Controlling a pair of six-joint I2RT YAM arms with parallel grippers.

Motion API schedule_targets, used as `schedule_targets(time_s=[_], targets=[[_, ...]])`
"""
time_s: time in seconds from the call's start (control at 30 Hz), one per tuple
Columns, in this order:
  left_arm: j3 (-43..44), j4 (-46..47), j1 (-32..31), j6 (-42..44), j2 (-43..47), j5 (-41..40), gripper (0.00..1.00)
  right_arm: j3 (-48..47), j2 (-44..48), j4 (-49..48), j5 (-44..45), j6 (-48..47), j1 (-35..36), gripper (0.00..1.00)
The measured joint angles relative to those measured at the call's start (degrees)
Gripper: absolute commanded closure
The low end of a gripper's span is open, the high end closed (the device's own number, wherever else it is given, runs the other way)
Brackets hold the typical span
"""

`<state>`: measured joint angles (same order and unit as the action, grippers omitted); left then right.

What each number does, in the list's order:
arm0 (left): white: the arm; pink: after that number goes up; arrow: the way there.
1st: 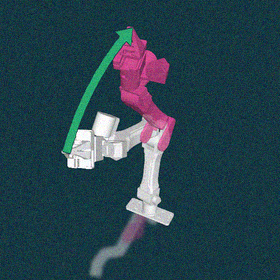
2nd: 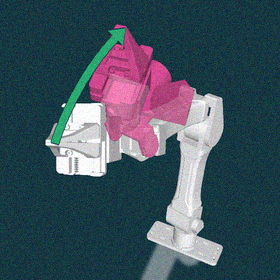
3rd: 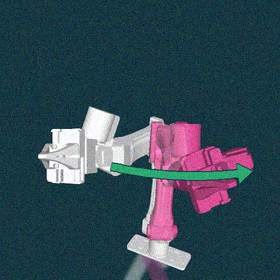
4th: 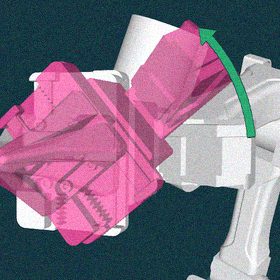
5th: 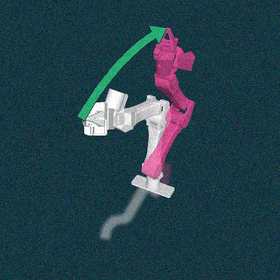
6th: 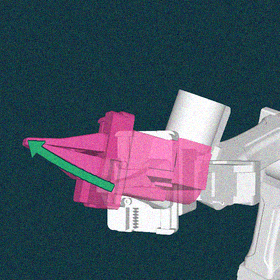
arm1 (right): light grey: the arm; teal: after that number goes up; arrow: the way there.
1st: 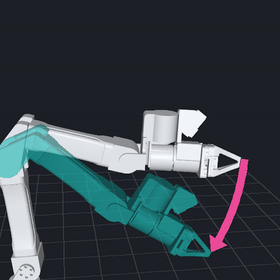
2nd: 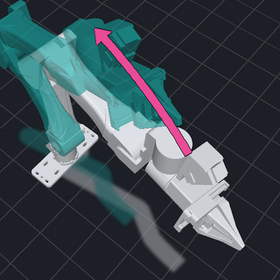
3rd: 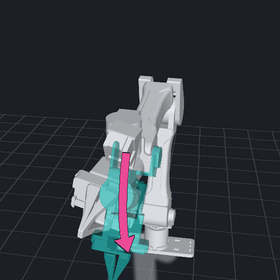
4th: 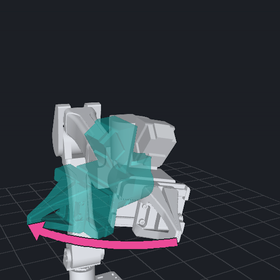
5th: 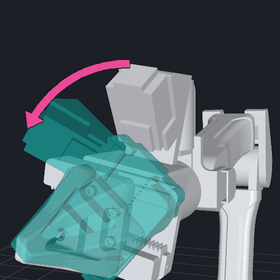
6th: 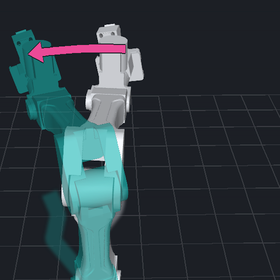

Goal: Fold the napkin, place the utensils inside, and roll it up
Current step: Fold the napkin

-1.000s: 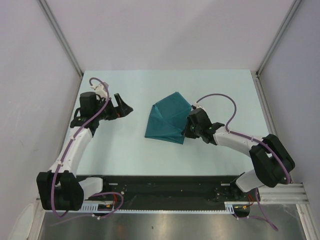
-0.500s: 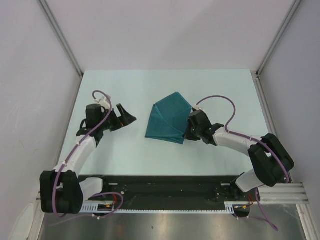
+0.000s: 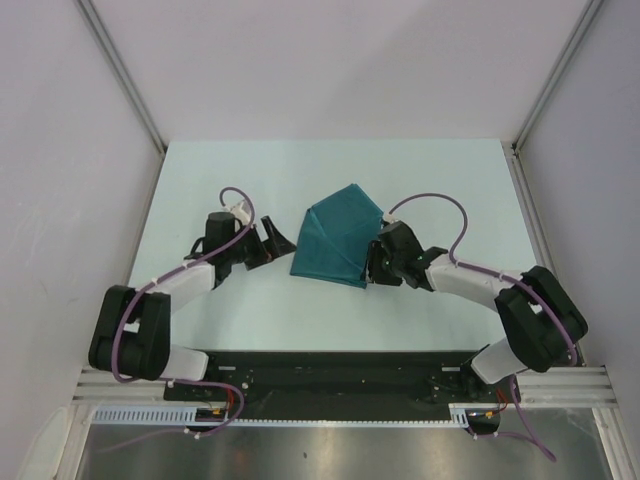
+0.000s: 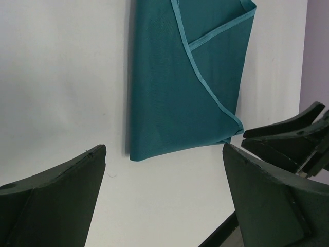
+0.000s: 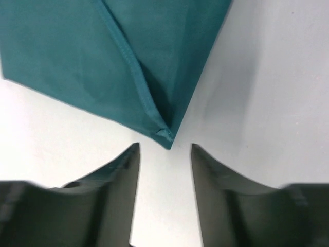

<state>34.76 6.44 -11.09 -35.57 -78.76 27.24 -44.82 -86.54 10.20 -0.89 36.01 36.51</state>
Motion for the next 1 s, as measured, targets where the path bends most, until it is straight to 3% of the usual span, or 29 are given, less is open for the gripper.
schedule_targets(time_s=[0.27,0.57,0.73,1.0], targets=[[0.00,4.44,-0.33,-0.98,-4.13,0.00,0.03,0.70,2.78,-2.78,-5.73,0.26,-4.87,0.37],[0.00,6.19,-1.07,-1.14,-6.60,0.11,0.04,2.84,-5.79,-14.05,-14.99,5.16,-8.74,0.39],[0.00,6.62,-1.57,-1.14,-7.28,0.13,0.06,3.93,-6.64,-17.29,-17.22,6.86,-8.74,0.48],[0.00,6.95,-3.19,-0.92,-10.36,-0.09,0.18,5.86,-6.40,-17.88,-17.59,7.80,-8.66,0.67]])
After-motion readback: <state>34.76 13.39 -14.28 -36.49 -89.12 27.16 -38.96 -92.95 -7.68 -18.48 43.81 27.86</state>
